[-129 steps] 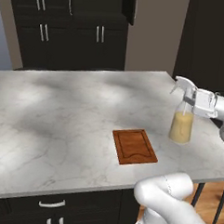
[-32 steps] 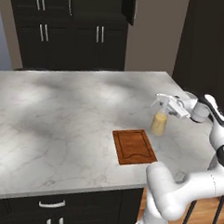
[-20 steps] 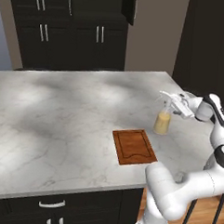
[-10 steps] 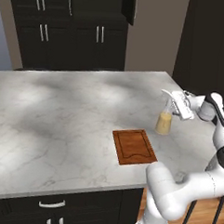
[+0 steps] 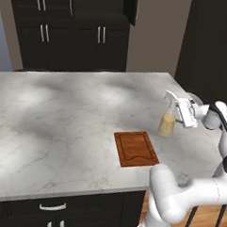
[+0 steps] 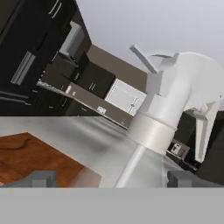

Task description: Grab the spray bottle from the cabinet, then place it next to the cutting board for sanitizing. Then grab the dish brush from the countertop next to the sink and place it next to the cutting board.

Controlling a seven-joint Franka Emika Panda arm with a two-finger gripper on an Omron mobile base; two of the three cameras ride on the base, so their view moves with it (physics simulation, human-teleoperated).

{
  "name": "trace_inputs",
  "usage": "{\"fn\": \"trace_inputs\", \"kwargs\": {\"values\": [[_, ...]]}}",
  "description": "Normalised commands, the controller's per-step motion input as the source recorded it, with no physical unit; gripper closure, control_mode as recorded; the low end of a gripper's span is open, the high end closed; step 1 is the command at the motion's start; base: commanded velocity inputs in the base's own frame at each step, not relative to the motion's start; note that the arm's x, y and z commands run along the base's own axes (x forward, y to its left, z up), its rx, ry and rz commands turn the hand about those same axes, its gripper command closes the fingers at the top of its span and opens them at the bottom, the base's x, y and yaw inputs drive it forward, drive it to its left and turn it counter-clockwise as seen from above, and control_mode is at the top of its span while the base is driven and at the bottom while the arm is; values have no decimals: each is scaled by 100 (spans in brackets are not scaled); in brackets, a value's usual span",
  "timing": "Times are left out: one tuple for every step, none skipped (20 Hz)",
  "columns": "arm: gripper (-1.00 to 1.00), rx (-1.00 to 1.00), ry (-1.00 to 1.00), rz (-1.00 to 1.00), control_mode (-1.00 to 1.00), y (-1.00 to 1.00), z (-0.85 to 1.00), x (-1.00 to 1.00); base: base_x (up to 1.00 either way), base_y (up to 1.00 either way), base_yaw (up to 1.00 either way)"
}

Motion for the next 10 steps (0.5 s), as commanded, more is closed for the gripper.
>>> {"fn": "trace_inputs", "kwargs": {"values": [[-100,2,0,-12,-100,-46,0,0,0,0,0],[-100,2,0,-13,-100,-48,0,0,0,0,0],[-100,2,0,-15,-100,-46,0,0,0,0,0],[-100,0,0,-16,-100,-38,0,0,0,0,0],[-100,0,0,-17,-100,-33,0,0,0,0,0],[-100,0,0,-18,-100,-24,0,0,0,0,0],[-100,0,0,-19,-100,-18,0,-7,0,0,0],[-100,0,0,-19,-100,-14,0,-8,0,0,0],[-100,0,-1,-19,-100,-14,0,-8,0,0,0],[-100,0,-3,-19,-100,-21,0,-20,0,0,0]]}}
